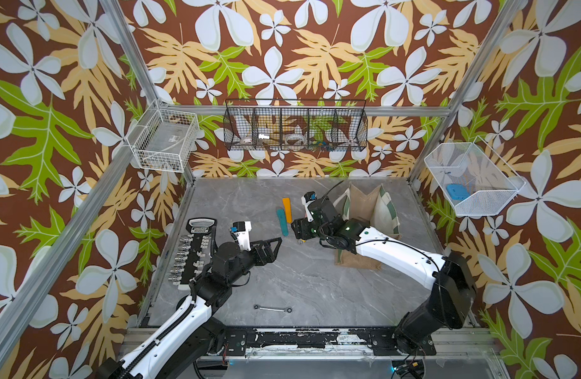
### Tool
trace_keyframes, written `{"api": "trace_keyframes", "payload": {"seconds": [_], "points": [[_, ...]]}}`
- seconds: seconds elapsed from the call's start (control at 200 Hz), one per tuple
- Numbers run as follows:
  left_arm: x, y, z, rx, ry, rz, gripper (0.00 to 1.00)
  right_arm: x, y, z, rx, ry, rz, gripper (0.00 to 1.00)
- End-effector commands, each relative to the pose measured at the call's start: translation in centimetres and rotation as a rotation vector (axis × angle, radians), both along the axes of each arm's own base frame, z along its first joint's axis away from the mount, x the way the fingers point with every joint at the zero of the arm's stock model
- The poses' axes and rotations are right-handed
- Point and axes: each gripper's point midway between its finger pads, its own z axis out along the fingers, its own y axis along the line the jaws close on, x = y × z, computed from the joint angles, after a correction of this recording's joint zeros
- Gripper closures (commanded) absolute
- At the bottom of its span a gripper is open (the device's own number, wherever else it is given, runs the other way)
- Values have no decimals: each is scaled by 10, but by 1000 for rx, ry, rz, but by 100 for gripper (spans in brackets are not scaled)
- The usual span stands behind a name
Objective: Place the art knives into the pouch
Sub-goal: Pick up the utility knife at the center of the board.
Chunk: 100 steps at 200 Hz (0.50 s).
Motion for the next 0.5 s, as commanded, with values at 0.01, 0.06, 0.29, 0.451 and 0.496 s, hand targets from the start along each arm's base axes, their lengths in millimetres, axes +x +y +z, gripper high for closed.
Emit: {"api": "trace_keyframes", "payload": {"seconds": [0.01,0.06,0.29,0.451,0.496], "points": [[0,-1,15,-29,-45,-6,0,8,-19,-30,-69,34,-136,26],[0,0,15,-4,-48,-5,0,11,-24,-42,-95,44,-168,26],[3,17,3,151,-43,59,0,24,-18,-84,-165,126,-198,28],[9,14,5,152,-61,59,0,36,-26,-110,-110,204,-254,31],[11,13,6,149,-64,57,0,38,-29,-115,-116,210,-263,31]]}}
